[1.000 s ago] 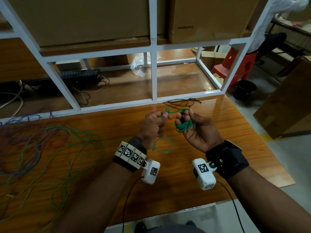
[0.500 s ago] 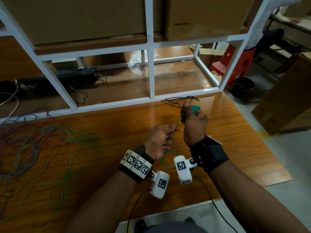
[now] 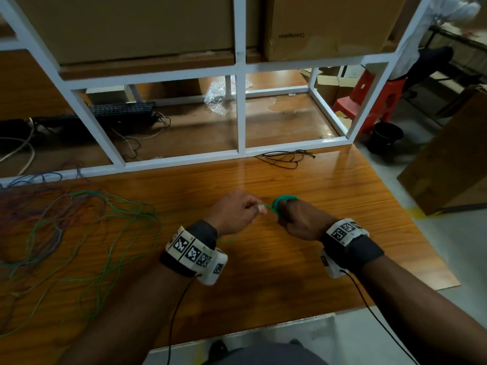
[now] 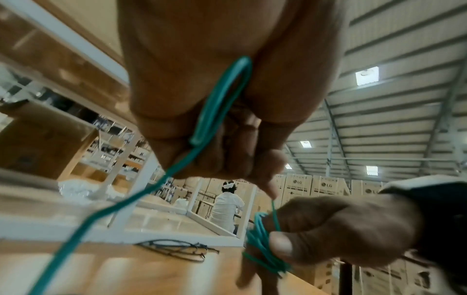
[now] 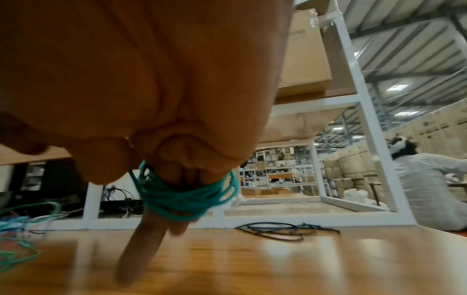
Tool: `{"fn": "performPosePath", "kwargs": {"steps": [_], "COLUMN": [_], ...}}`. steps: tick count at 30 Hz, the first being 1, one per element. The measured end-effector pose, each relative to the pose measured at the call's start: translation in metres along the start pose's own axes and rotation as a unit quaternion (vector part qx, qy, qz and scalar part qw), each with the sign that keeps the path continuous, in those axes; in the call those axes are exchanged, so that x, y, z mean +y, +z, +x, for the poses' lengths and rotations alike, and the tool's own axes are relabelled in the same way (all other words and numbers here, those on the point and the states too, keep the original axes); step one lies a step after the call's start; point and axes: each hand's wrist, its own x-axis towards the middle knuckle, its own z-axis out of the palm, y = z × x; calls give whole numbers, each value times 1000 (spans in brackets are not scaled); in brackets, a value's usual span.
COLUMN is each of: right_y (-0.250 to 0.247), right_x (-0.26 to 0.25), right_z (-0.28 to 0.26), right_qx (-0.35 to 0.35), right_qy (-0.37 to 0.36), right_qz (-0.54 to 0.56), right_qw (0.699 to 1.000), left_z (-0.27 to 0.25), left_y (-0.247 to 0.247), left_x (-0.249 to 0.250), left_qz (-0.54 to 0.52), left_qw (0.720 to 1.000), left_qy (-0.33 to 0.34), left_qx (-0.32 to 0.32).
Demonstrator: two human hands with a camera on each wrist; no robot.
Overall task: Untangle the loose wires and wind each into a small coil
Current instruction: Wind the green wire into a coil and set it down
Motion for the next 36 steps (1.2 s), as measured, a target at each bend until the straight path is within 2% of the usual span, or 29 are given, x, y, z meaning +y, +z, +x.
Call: {"fn": "performPosePath", "kwargs": {"steps": [4, 6, 7, 8, 9, 12, 14, 15, 16, 18, 20, 22, 24, 25, 26, 27, 28, 29, 30, 31, 32, 33, 36], "right_y": [-1, -6, -8, -9, -10, -20, -27, -30, -33, -40, -45, -48, -48, -46, -44, -41, -38, -34, -30, -26, -21, -15, -6], "right_x": [-16, -21, -24, -27, -28, -35, -37, -36, -36, -36, -37, -40, -42, -42, -43, -42, -40, -35, -30, -27, -24, -23, -22], "right_z": [-2, -7, -12, -17, -24, -38, -39, -37, -35, -27, -17, -8, 0, 5, 8, 11, 14, 17, 19, 20, 20, 18, 8], "right_qx": [-54, -82, -91, -94, -90, -62, -33, -11, 13, 66, 132, 204, 275, 309, 343, 386, 432, 462, 455, 412, 353, 302, 229], "right_qy": [-54, -63, -67, -80, -91, -104, -112, -118, -122, -127, -120, -99, -58, -46, -37, -28, -14, 10, 44, 68, 75, 70, 2], "right_qz": [80, 189, 269, 364, 465, 711, 809, 838, 854, 867, 871, 863, 841, 816, 778, 714, 607, 451, 281, 145, 62, 22, 2], "right_qw": [994, 977, 957, 923, 876, 692, 576, 533, 506, 478, 458, 451, 463, 487, 525, 584, 667, 764, 844, 897, 931, 951, 973], "left_z": [15, 24, 27, 29, 29, 26, 24, 23, 22, 18, 15, 13, 11, 9, 8, 6, 5, 3, 3, 2, 1, -1, -4], "left_y": [-23, -35, -40, -43, -45, -40, -29, -23, -15, 2, 18, 31, 38, 39, 42, 43, 42, 42, 41, 38, 33, 26, 8], "left_x": [6, 3, 1, -2, -4, -13, -17, -18, -19, -17, -12, -7, -4, -4, -7, -9, -10, -12, -13, -13, -12, -11, -22], "left_qz": [71, 34, -4, -51, -96, -215, -282, -302, -315, -335, -359, -352, -306, -277, -240, -197, -162, -139, -123, -116, -114, -110, -107], "left_qw": [997, 998, 999, 998, 995, 976, 959, 952, 948, 942, 933, 933, 943, 951, 959, 967, 970, 971, 969, 968, 967, 967, 965], "left_qy": [42, 48, 45, 40, 34, 21, 22, 19, 17, 15, 10, -2, -12, -12, -8, 0, 11, 19, 21, 20, 22, 23, 8], "left_qx": [-1, 0, 4, 9, 13, 0, -23, -35, -45, -35, 8, 77, 128, 139, 149, 163, 179, 196, 213, 223, 229, 229, 239]}}
